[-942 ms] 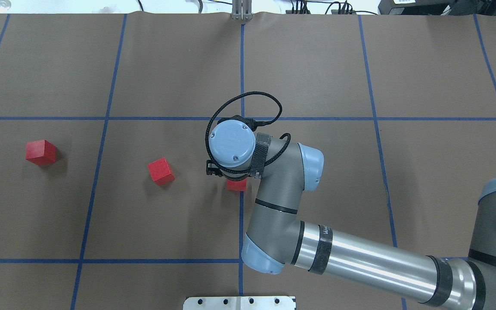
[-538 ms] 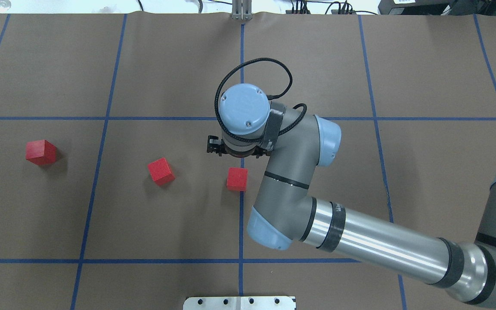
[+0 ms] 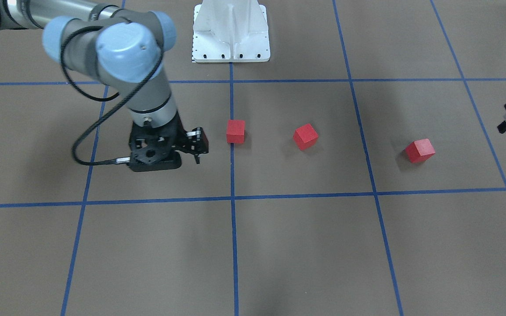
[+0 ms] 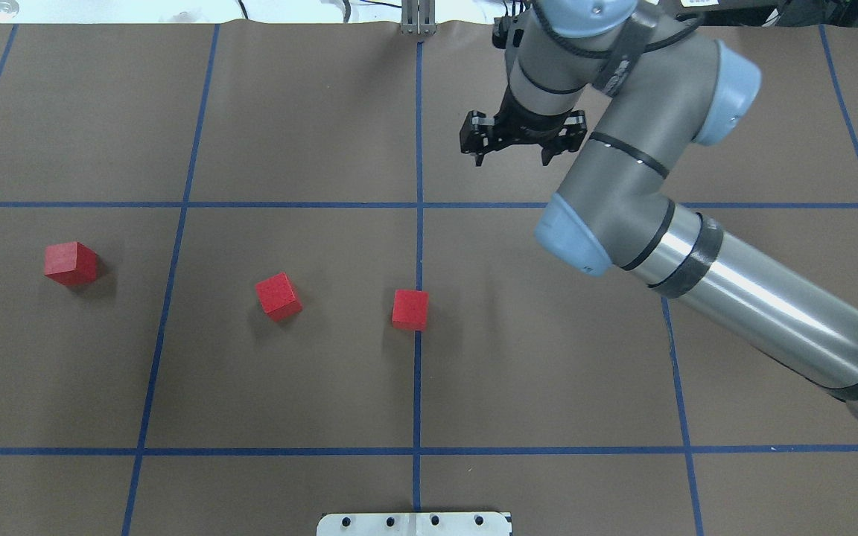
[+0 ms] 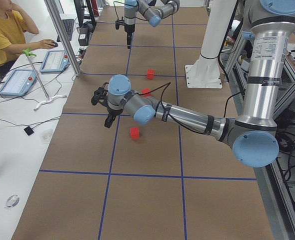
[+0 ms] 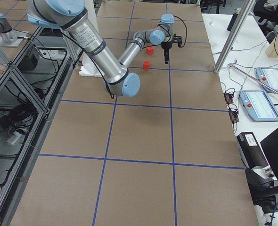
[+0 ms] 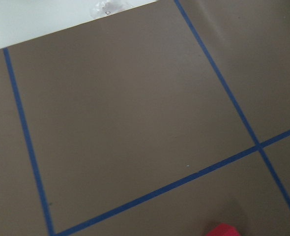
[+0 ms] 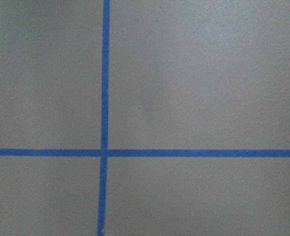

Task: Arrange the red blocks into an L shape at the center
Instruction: 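Withdraw the right gripper away while the left gripper reaches toward the middle cube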

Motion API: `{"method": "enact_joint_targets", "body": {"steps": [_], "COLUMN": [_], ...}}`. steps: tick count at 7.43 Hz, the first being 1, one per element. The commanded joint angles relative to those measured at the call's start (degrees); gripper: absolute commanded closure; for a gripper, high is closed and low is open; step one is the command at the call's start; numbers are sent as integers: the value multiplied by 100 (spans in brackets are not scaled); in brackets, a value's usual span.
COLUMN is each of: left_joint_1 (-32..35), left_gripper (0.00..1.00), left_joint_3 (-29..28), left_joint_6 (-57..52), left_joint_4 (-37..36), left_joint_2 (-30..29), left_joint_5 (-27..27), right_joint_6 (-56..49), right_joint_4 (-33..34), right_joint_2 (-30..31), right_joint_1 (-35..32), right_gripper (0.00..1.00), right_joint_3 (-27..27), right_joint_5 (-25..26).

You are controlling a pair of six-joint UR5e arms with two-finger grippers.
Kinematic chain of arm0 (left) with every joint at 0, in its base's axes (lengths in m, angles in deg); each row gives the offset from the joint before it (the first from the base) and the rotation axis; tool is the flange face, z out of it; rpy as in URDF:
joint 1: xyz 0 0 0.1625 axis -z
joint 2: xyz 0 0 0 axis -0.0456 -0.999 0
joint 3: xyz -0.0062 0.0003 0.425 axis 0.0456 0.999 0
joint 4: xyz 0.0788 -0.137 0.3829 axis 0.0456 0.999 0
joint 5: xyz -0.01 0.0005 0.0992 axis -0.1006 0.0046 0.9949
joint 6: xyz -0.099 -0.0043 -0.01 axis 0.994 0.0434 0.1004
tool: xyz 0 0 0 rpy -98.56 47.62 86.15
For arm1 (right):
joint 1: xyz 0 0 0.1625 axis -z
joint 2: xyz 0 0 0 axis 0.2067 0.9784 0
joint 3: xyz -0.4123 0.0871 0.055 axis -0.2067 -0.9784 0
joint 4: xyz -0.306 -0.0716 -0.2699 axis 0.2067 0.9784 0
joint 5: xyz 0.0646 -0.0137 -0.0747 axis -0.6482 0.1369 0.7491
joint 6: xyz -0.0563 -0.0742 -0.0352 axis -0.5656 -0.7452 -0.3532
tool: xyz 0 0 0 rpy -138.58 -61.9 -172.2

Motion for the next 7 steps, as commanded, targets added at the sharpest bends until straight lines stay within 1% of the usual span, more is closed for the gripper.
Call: {"method": "enact_joint_targets", "body": {"steps": [1, 2, 3, 4, 5, 6, 7], "left_joint_1": [-1518, -2188, -2595, -3025, -3612, -3818, -4081], "left_gripper": [0, 0, 0, 0, 0, 0, 0], "left_joint_3": [726, 798, 772, 772, 702, 650, 658], "left_joint_6": [2413, 3302, 3938, 4449, 4897, 5233, 5593], "left_joint_4": [99, 73, 21, 3, -67, -425, -1211], "left_joint_2": [-32, -232, -373, -409, -575, -916, -1389], "left_joint_5": [1331, 1905, 1998, 2260, 2672, 2693, 2859], "right_joint_6": [-1511, -2301, -2735, -3218, -3815, -4143, -4181], "right_joint_4": [9, 9, 9, 9, 1, -34, -43], "right_joint_2": [976, 1267, 1513, 1786, 2084, 2348, 2447], "right_joint_1": [-971, -1323, -1597, -1895, -2220, -2380, -2425], "right_gripper": [0, 0, 0, 0, 0, 0, 0], "right_joint_3": [505, 498, 498, 489, 472, 471, 471], "right_joint_5": [-580, -774, -854, -1012, -1248, -1294, -1294]}}
